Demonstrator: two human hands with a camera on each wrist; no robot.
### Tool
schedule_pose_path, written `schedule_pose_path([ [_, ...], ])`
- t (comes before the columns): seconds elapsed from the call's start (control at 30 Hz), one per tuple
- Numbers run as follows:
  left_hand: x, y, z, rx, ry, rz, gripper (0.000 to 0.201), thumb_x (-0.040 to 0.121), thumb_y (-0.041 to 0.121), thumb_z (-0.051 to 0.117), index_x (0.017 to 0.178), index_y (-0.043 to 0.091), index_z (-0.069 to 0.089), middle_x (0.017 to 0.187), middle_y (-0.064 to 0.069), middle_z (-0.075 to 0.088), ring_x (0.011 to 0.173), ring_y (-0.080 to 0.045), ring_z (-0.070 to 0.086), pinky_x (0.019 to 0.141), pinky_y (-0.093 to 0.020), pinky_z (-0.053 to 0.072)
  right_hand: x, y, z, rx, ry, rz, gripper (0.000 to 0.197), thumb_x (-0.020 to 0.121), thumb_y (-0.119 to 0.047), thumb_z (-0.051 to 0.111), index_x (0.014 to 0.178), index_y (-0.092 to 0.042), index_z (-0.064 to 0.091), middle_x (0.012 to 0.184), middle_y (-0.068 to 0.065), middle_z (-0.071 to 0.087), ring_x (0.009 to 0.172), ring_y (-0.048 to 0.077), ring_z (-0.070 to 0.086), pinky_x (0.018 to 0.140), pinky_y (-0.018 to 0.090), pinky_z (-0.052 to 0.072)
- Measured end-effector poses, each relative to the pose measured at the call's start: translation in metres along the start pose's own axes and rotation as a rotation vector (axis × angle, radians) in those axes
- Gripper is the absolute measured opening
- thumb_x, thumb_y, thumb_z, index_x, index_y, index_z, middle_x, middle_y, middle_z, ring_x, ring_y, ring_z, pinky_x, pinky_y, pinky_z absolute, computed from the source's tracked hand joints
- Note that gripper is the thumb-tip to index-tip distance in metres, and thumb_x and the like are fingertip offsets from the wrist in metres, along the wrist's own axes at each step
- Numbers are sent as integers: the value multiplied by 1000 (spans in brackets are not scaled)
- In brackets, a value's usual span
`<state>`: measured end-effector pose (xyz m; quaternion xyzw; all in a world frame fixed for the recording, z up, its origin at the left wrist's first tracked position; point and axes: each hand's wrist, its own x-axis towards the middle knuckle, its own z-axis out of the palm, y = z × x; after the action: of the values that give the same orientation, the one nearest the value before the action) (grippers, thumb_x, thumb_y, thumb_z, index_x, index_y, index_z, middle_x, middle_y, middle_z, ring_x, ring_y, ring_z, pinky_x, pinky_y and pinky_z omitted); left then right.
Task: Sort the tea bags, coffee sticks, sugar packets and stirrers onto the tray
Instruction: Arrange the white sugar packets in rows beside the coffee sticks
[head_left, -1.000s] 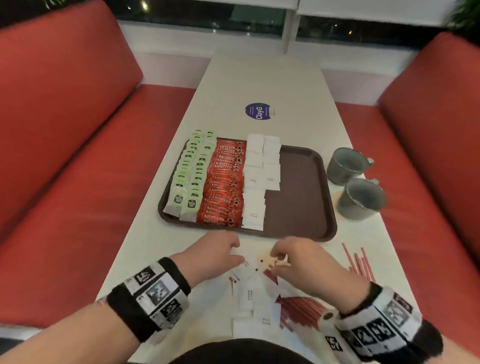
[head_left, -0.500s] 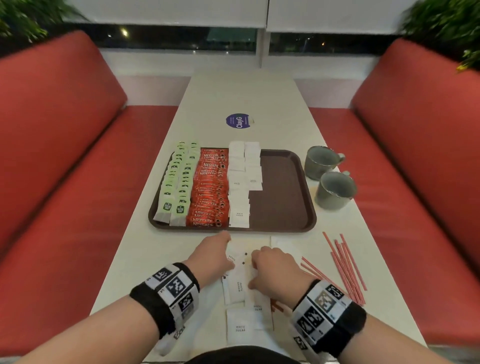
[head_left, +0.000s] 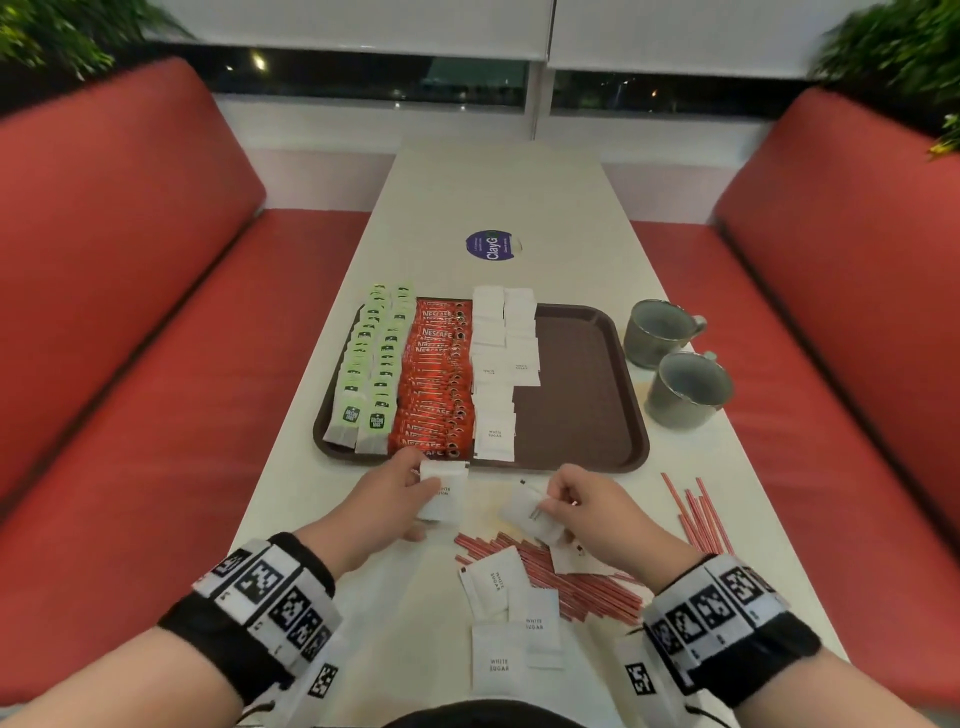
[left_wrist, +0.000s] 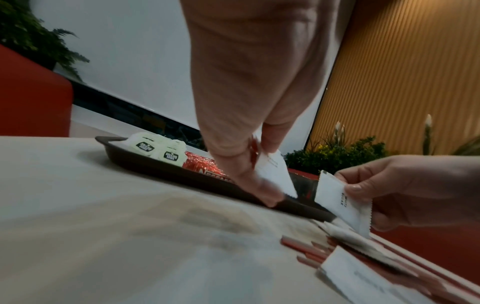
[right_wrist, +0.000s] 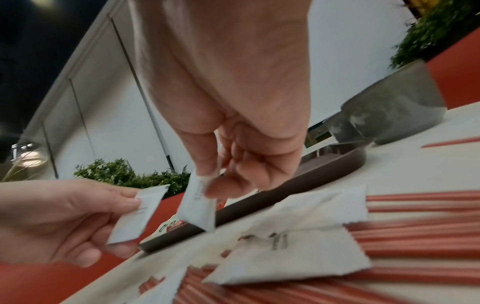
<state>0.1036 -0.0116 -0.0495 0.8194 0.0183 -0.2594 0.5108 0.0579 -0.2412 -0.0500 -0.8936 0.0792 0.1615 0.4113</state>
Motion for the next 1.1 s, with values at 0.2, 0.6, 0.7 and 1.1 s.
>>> schedule_pose_path([
  [0.2, -12, 13, -6, -298, -2, 10, 28, 97, 6, 49, 120, 19, 46, 104, -12, 68, 67, -24, 70, 54, -29, 54, -7, 2, -12, 516, -19, 44, 12, 94, -8, 56, 84, -8, 50, 73, 10, 70, 68, 25, 69, 52, 27, 47],
  [0.6, 0, 19, -6, -412, -26, 54, 28, 94, 1, 51, 116, 19, 51, 95, -17, 69, 64, -25, 65, 56, -31, 50, 41, -3, -48, 446, 337, 23, 25, 75, 5, 71, 87, -16, 66, 86, 8, 71, 82, 21, 67, 75, 35, 56],
  [0.7, 6, 18, -10, -453, 10, 57, 28, 94, -1, 50, 114, 19, 53, 85, -13, 71, 60, -24, 64, 53, -31, 50, 77, -13, -68, 344, 400, -12, 21, 77, 1, 72, 84, -18, 66, 84, -2, 67, 78, 14, 63, 68, 23, 50],
  [1.1, 33, 12, -21, -507, 64, -21, 31, 92, -5, 52, 111, 19, 52, 79, -13, 73, 56, -29, 63, 48, -30, 47, 199, -33, -63, 40, 144, 100, 25, 78, 7, 66, 66, -16, 62, 81, 2, 63, 88, 24, 64, 87, 37, 55],
])
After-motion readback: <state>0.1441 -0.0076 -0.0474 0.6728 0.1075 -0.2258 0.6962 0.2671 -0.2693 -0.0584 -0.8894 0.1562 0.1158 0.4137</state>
